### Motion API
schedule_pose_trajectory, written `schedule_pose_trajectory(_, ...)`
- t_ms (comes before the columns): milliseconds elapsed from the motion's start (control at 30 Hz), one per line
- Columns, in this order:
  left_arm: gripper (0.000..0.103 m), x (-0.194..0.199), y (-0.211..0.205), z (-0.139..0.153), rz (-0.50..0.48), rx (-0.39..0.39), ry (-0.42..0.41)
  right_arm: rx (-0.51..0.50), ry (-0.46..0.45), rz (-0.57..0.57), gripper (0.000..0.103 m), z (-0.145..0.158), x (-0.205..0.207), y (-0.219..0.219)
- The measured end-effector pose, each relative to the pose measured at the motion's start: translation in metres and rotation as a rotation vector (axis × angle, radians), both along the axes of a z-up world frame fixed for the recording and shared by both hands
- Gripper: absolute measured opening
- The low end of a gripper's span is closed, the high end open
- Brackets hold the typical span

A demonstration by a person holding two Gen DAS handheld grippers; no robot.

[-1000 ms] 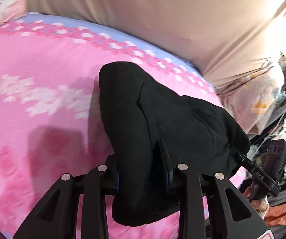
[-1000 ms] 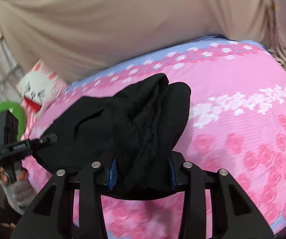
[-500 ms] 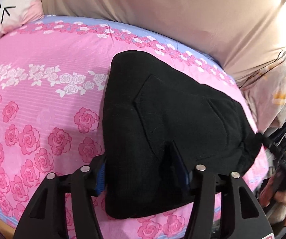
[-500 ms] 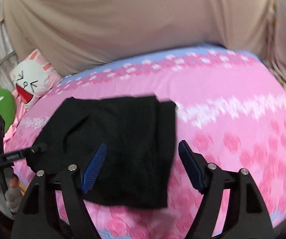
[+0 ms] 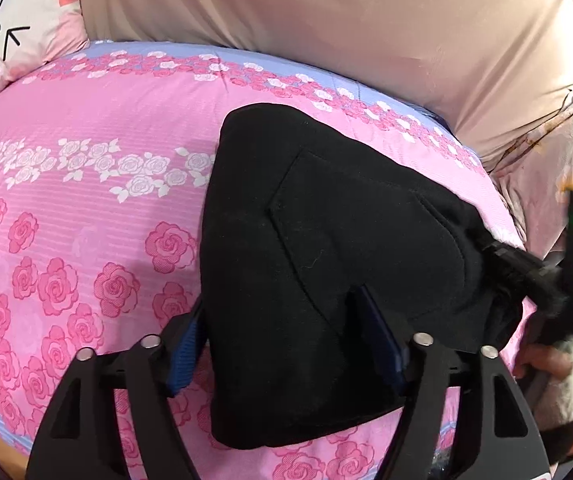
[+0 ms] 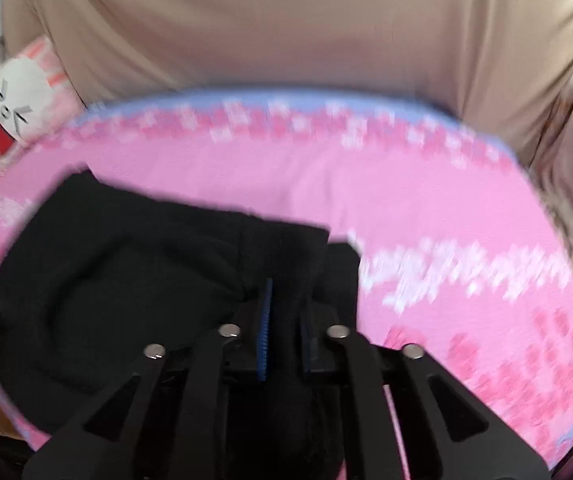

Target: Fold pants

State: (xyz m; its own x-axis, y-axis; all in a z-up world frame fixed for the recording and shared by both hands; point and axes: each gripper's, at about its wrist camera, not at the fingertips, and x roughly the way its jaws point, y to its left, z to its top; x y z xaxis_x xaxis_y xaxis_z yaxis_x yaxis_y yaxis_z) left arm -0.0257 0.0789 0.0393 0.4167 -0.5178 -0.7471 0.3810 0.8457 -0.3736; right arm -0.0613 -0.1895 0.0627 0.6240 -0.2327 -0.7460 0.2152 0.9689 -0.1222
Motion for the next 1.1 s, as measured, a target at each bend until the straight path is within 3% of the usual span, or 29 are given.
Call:
schedule_pose_trajectory(167, 0.072, -0.002, -0.003, -0.002, 0.012, 0.029, -0.009, -0.096, 0.0, 0.001, 0.02, 0.005, -0.006, 0.016)
schedule_pose_trajectory(467, 0.078, -0.003, -0.003, -0.003, 0.034, 0.036, -0.013, -0.07, -0.009, -0.015, 0.027, 0.007, -0.009, 0.011)
schedule_pose_trajectory(667, 0.081, -0.007, -0.006, -0.001, 0.045, 0.076, -0.042, 0.036, -0.159, -0.01, 0.027, 0.047, -0.039, 0.011)
schedule_pose_trajectory(767, 0.081, -0.013, -0.013, 0.002, 0.057, 0.134, -0.098, 0.007, -0.11, 0.034, 0.027, 0.042, -0.027, 0.016)
schedule_pose_trajectory(867, 0.083, -0.02, -0.021, 0.006, 0.069, 0.189, -0.152, -0.069, 0.036, 0.019, 0.027, 0.0, 0.001, 0.01)
schedule_pose_trajectory(1000, 0.083, -0.02, -0.027, 0.007, 0.077, 0.228, -0.171, -0.102, -0.03, 0.019, 0.028, 0.025, -0.011, 0.029)
schedule_pose_trajectory(1067, 0.084, -0.02, -0.026, 0.007, 0.078, 0.229, -0.172, -0.076, -0.01, 0.041, 0.03, 0.022, -0.012, 0.029)
schedule_pose_trajectory(1100, 0.085, -0.019, -0.026, 0.007, 0.077, 0.227, -0.17, -0.081, 0.009, 0.04, 0.038, 0.016, -0.01, 0.026)
